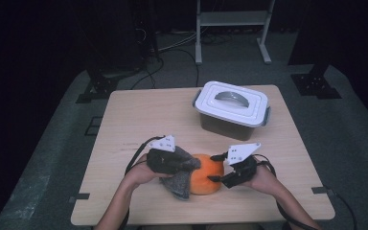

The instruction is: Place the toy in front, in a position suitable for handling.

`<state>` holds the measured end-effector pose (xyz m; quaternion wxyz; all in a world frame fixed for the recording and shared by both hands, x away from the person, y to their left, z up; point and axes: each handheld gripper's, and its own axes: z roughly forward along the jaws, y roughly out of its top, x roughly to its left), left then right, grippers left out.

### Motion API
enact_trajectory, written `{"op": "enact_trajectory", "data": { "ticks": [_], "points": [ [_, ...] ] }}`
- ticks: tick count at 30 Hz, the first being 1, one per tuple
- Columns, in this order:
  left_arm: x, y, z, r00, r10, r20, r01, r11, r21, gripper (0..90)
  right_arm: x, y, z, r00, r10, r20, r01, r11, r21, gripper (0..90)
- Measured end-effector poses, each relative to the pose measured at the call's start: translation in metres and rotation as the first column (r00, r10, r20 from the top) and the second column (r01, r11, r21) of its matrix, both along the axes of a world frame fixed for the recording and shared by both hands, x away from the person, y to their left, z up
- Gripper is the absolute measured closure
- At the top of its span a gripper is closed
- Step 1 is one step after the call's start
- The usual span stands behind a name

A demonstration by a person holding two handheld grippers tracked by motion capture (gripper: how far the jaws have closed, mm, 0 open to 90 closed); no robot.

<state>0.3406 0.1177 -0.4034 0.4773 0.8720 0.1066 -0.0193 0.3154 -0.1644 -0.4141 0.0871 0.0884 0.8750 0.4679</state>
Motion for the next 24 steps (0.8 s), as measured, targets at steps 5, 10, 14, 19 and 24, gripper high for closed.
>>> {"op": "enact_trajectory", "data": {
  "ticks": [5, 10, 14, 19, 24],
  "points": [
    [-0.007, 0.000, 0.001, 0.9999, -0.013, 0.008, 0.013, 0.9996, 0.025, 75.0, 0.006, -0.001, -0.001, 0.9982, -0.014, -0.058, 0.016, 1.000, 0.024, 29.1],
    [-0.008, 0.012, -0.002, 0.9999, 0.001, 0.011, -0.002, 0.9998, 0.021, 76.6, 0.001, 0.002, -0.006, 0.9993, -0.005, -0.038, 0.005, 1.000, 0.019, 38.6],
    [-0.006, 0.030, -0.010, 0.9990, 0.044, -0.009, -0.043, 0.9988, 0.025, 76.6, -0.002, -0.001, -0.007, 0.9995, -0.007, -0.031, 0.008, 1.000, 0.028, 38.7],
    [-0.003, 0.041, -0.011, 0.9965, 0.078, -0.030, -0.078, 0.9969, -0.002, 76.6, -0.005, -0.001, -0.008, 1.0000, 0.008, 0.002, -0.008, 0.999, 0.032, 38.9],
    [0.000, 0.027, 0.001, 0.9981, 0.059, -0.015, -0.060, 0.9973, -0.042, 76.2, -0.007, 0.002, -0.008, 0.9991, 0.035, 0.025, -0.036, 0.999, 0.031, 38.9]
  ]
}}
